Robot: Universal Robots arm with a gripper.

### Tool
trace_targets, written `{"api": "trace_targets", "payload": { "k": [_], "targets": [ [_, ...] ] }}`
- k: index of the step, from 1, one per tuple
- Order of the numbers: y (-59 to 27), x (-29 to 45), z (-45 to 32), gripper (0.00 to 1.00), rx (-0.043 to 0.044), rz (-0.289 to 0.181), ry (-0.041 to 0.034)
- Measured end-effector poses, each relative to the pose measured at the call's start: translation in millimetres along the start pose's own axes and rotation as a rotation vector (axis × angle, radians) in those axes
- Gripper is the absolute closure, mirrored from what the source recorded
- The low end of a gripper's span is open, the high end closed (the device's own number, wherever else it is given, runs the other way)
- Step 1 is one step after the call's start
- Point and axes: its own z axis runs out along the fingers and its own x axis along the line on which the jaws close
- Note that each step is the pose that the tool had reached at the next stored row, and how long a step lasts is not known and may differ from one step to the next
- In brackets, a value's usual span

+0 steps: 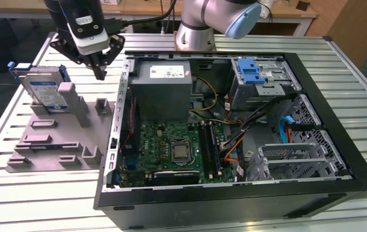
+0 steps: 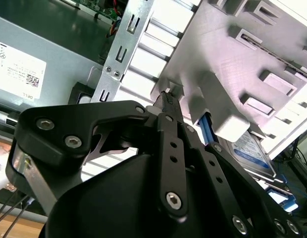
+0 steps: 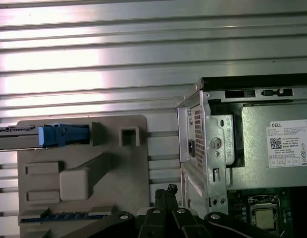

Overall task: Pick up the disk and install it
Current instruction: 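Reach for the disk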

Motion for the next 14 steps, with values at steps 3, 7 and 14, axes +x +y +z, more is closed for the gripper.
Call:
{"api": "trace_targets", "payload": {
  "k": [3, 7, 14],
  "targets": [
    [-0.1, 0.6, 0.2, 0.89, 0.0, 0.0, 0.0],
    [-0.1, 1.5, 0.4, 0.89, 0.0, 0.0, 0.0],
    [-0.3, 3.0, 0.9, 0.89, 0.0, 0.0, 0.0001]
  ]
}}
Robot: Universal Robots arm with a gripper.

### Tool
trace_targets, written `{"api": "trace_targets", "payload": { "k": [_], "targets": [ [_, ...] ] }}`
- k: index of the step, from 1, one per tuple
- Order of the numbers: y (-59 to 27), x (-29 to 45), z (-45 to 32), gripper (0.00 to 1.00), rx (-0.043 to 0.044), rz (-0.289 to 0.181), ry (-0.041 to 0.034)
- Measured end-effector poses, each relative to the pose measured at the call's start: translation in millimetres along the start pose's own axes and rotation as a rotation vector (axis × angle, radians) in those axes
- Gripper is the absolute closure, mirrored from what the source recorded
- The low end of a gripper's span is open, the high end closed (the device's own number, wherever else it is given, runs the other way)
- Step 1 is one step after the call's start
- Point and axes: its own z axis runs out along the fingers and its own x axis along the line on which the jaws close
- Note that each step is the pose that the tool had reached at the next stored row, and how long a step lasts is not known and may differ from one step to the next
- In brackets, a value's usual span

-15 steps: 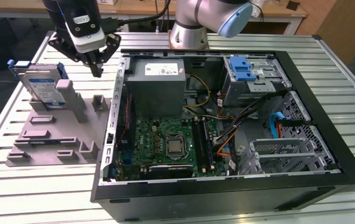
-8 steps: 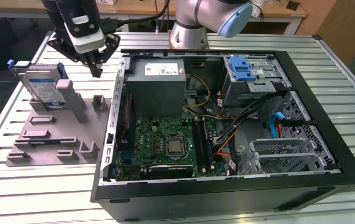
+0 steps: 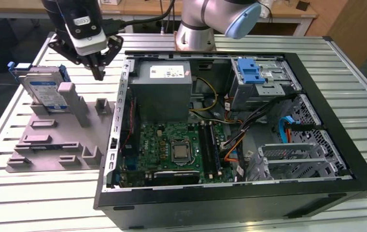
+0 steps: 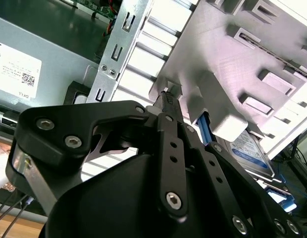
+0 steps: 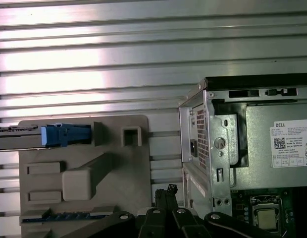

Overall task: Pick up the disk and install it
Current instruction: 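Reach for the disk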

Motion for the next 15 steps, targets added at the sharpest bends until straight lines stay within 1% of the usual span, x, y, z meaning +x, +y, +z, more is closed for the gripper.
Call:
{"api": "trace_targets", "payload": {
  "k": [15],
  "targets": [
    [-0.3, 3.1, 1.0, 0.89, 0.0, 0.0, 0.0]
  ]
}}
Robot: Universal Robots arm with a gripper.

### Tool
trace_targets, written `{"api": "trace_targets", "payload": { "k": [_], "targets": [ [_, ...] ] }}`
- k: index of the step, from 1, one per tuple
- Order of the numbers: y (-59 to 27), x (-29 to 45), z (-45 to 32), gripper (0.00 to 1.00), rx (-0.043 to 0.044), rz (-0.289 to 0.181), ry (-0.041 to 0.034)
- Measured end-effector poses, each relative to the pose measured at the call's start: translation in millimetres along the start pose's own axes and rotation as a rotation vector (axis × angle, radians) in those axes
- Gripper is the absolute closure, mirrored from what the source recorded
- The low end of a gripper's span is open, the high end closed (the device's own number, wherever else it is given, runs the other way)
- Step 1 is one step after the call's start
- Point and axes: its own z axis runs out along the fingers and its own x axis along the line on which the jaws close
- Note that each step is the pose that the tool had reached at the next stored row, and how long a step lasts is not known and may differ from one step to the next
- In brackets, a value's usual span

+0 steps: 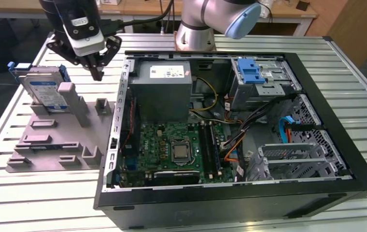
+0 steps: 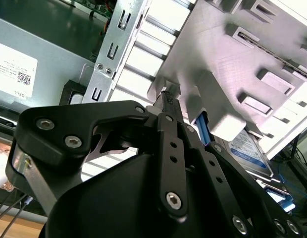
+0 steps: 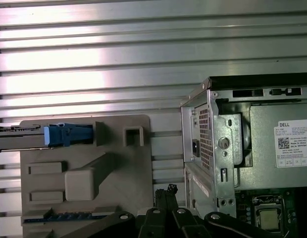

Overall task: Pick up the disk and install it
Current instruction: 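Reach for the disk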

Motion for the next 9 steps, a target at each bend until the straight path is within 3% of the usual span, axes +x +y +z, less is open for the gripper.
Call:
{"api": "trace_targets", "payload": {
  "k": [9],
  "targets": [
    [-0.2, 1.8, 0.7, 0.89, 0.0, 0.0, 0.0]
  ]
}}
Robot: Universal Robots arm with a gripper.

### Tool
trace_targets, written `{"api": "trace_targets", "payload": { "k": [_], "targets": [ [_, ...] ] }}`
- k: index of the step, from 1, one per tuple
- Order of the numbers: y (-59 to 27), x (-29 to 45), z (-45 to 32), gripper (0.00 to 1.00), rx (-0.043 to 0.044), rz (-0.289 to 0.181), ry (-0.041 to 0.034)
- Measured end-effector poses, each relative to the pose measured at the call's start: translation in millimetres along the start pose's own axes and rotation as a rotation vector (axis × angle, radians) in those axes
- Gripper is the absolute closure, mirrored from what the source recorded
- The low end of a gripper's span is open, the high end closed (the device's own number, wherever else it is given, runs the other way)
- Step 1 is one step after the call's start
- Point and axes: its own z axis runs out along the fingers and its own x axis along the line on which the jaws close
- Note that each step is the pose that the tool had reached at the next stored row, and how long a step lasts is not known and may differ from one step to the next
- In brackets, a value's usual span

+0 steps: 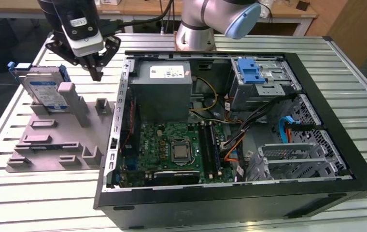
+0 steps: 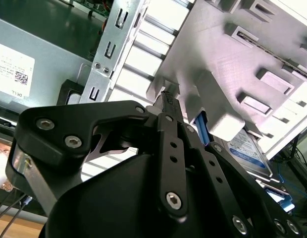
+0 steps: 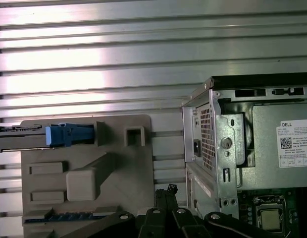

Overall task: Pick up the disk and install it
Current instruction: 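Reach for the disk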

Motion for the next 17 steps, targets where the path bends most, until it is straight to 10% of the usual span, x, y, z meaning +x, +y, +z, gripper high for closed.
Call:
{"api": "trace_targets", "payload": {
  "k": [8, 17],
  "targets": [
    [1.2, 4.7, 0.6, 0.89, 0.0, 0.0, 0.0],
    [9.6, 27.9, 0.8, 0.89, 0.0, 0.0, 0.0]
  ]
}}
